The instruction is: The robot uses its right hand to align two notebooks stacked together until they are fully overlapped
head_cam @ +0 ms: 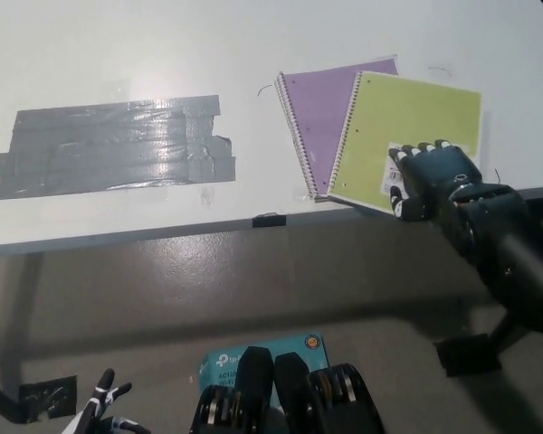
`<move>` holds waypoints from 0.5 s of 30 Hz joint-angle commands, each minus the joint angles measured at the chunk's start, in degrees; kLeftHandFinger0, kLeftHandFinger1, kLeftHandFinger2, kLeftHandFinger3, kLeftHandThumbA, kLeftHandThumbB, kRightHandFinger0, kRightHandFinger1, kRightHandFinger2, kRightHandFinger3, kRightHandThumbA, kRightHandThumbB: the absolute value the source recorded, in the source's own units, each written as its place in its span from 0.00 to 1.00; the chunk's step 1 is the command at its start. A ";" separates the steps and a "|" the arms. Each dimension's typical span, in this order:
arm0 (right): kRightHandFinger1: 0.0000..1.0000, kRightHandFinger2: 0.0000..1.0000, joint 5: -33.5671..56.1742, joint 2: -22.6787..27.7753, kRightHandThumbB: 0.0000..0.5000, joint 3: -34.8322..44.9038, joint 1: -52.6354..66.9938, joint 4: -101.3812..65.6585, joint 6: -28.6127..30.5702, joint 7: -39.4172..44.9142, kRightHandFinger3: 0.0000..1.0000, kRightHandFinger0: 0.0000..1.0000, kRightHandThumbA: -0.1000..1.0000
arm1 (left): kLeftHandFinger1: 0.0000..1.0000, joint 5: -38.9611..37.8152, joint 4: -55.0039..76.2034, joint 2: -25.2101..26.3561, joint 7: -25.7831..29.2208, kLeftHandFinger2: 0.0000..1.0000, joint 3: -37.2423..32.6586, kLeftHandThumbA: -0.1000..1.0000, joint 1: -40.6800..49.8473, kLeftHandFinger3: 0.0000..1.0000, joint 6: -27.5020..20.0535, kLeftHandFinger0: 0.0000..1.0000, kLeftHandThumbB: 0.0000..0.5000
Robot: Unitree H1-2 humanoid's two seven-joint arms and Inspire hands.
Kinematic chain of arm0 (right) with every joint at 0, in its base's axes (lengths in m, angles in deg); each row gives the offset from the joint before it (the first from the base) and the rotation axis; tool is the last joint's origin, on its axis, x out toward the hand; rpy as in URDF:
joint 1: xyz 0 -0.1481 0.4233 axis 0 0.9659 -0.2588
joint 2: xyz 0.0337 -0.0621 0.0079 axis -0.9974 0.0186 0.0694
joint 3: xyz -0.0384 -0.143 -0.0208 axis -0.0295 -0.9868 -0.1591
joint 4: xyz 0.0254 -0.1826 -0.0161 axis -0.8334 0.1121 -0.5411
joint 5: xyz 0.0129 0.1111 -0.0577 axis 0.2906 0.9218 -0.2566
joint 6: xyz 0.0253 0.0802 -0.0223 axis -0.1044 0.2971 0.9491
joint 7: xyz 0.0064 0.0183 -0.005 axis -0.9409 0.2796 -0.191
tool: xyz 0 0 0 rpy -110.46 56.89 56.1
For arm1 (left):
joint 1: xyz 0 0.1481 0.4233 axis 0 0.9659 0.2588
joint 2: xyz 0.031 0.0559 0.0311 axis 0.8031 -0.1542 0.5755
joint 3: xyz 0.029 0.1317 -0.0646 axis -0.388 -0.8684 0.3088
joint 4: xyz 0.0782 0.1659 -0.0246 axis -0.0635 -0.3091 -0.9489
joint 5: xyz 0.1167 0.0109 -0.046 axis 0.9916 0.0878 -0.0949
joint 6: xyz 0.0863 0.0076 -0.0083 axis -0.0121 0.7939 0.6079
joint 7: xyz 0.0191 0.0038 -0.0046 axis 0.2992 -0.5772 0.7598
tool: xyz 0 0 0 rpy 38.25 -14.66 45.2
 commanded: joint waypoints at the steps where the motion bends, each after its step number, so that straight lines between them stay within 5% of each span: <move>1: 1.00 1.00 -3.29 0.22 1.00 -4.50 1.68 1.60 5.25 2.04 1.00 1.00 1.00 | 0.42 -1.04 1.18 0.45 -1.43 0.41 0.36 1.00 0.06 0.93 -2.38 0.40 1.00; 15: 1.00 1.00 -10.32 2.69 1.00 -10.30 -1.49 5.07 9.28 -3.08 1.00 1.00 1.00 | 0.43 0.04 1.98 0.46 -1.48 0.44 -0.56 1.00 -0.04 0.96 -1.94 0.37 1.00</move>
